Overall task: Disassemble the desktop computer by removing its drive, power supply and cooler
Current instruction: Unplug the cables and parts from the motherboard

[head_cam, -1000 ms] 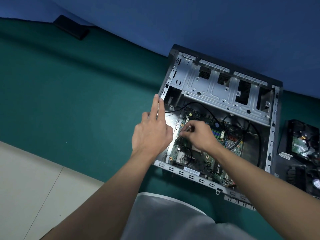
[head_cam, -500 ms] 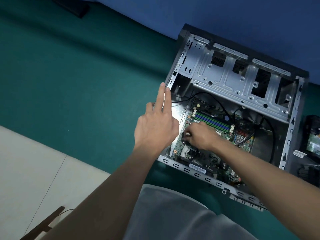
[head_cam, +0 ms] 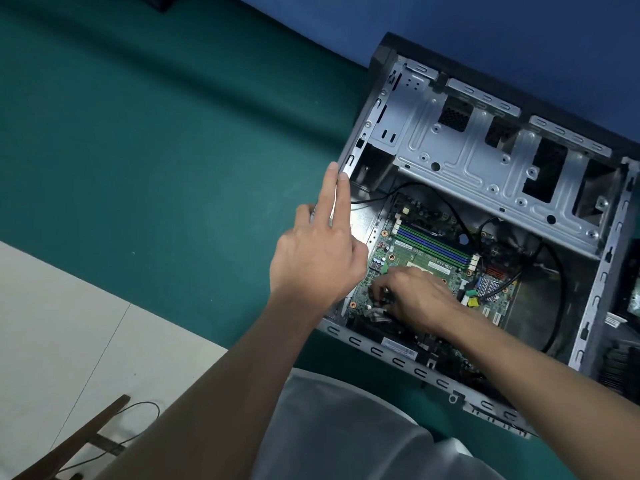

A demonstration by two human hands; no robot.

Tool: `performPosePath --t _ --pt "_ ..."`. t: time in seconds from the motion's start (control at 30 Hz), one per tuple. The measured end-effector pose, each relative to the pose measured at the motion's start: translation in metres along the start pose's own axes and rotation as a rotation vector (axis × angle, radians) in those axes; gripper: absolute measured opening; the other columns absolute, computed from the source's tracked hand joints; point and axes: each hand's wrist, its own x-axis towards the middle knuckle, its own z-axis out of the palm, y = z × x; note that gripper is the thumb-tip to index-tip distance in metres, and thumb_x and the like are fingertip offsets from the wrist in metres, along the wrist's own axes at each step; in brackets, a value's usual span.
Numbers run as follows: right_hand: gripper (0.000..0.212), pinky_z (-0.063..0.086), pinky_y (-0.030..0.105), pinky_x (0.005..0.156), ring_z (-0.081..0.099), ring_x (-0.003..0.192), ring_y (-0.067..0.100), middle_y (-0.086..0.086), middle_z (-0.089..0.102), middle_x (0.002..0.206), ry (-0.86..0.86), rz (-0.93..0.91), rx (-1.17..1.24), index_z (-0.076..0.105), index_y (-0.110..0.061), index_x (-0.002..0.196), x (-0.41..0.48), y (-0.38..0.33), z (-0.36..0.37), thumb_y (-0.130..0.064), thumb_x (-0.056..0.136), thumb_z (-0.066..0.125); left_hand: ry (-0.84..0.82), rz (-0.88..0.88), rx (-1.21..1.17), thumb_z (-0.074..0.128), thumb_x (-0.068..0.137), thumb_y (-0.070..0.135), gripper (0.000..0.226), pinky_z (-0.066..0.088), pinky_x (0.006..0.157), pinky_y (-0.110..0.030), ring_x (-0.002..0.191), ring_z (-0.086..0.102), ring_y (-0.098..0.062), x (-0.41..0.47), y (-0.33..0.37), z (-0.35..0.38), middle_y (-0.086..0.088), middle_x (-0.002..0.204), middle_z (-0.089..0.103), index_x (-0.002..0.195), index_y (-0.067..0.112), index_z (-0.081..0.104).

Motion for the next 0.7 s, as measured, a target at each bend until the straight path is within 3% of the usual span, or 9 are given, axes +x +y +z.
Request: performPosePath --t 0.23,0.4,0.7 --pt "0.016 0.038 0.016 0.057 0.059 0.084 0.014 -0.008 0.059 0.097 0.173 0.04 0.03 0.061 -0.022 0.1 0.0 0.006 0.016 -0.03 0.088 0.066 -0.009 0.0 -0.028 0.046 0.085 0.038 0.078 0.029 0.047 -0.027 0.089 0.051 -0.022 0.0 0.001 -0.002 -0.001 0.164 0.011 0.153 0.008 0.021" --pt "0.017 0.04 0.021 0.058 0.058 0.079 0.015 -0.008 0.062 0.094 0.236 0.15 0.053 0.06 -0.024 0.098 -0.004 0.009 0.031 -0.033 0.086 0.069 -0.032 0.005 -0.049 0.046 0.088 0.038 0.078 0.032 0.05 -0.029 0.094 0.051 -0.023 0.001 0.0 -0.004 -0.001 0.164 0.005 0.154 0.009 0.016" --pt "0.008 0.033 0.013 0.05 0.058 0.078 0.009 -0.009 0.062 0.091 0.229 0.153 0.128 0.063 -0.026 0.09 -0.001 0.01 0.034 -0.033 0.089 0.064 -0.071 0.01 -0.039 0.041 0.09 0.038 0.078 0.037 0.053 -0.032 0.096 0.048 -0.025 0.002 0.001 -0.005 0.0 0.164 -0.003 0.155 0.011 0.007"
